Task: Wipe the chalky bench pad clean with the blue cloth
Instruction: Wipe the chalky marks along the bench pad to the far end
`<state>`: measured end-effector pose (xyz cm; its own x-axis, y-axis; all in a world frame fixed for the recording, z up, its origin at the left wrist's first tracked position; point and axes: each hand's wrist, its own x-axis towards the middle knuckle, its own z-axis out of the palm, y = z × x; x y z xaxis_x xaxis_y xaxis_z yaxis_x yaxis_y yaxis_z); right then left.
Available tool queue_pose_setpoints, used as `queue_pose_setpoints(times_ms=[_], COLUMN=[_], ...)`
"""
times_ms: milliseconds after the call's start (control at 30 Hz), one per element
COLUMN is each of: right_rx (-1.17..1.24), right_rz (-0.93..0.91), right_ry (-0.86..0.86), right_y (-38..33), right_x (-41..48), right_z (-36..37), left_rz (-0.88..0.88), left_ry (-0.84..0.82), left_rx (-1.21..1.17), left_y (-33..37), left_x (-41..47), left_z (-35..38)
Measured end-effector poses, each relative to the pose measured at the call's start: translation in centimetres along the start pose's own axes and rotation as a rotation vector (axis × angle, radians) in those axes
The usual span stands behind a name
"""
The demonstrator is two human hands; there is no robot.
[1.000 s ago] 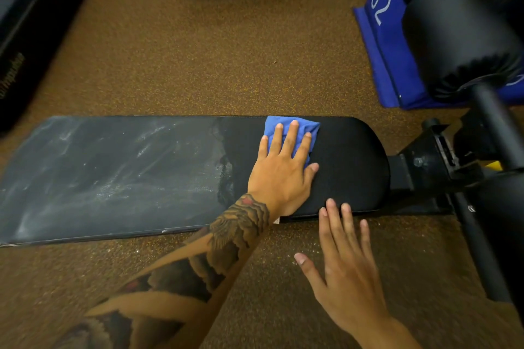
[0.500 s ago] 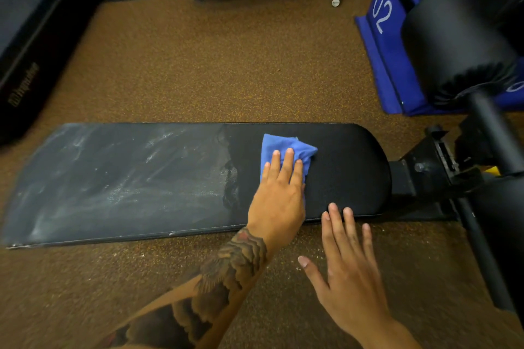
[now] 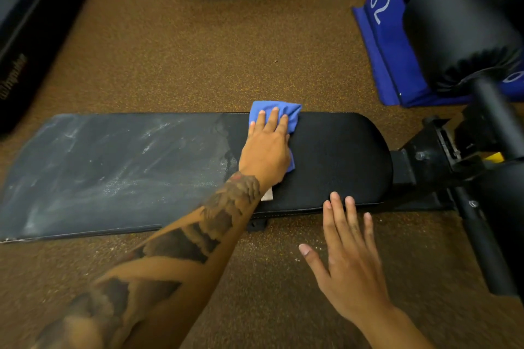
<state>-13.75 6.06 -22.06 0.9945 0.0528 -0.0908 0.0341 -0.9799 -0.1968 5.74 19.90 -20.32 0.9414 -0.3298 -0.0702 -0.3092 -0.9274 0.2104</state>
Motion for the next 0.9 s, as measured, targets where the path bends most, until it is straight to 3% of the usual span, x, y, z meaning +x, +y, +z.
queue_pose_setpoints(times_ms=[233, 600, 767, 900], right_rx=[0.0, -0.011, 0.012, 0.014], right_rz=[-0.002, -0.011, -0.019, -0.028], right_ry=[-0.004, 0.003, -0.008, -0.02], right_y=[0.0, 0.2, 0.4, 0.6], right_x=[0.0, -0.1, -0.1, 0.0], right_z=[-0.3, 0.0, -0.2, -0.1], left_rz=[0.037, -0.052, -0.028, -0.064], left_ry=[0.046, 0.008, 0.071, 0.058], left_rx=[0.004, 0.005, -0.145, -0.131], left_y=[2.7, -1.6, -0.7, 1.2], left_x=[-10.0, 1.6, -5.0, -7.5], left_z=[1.6, -0.4, 0.1, 0.6])
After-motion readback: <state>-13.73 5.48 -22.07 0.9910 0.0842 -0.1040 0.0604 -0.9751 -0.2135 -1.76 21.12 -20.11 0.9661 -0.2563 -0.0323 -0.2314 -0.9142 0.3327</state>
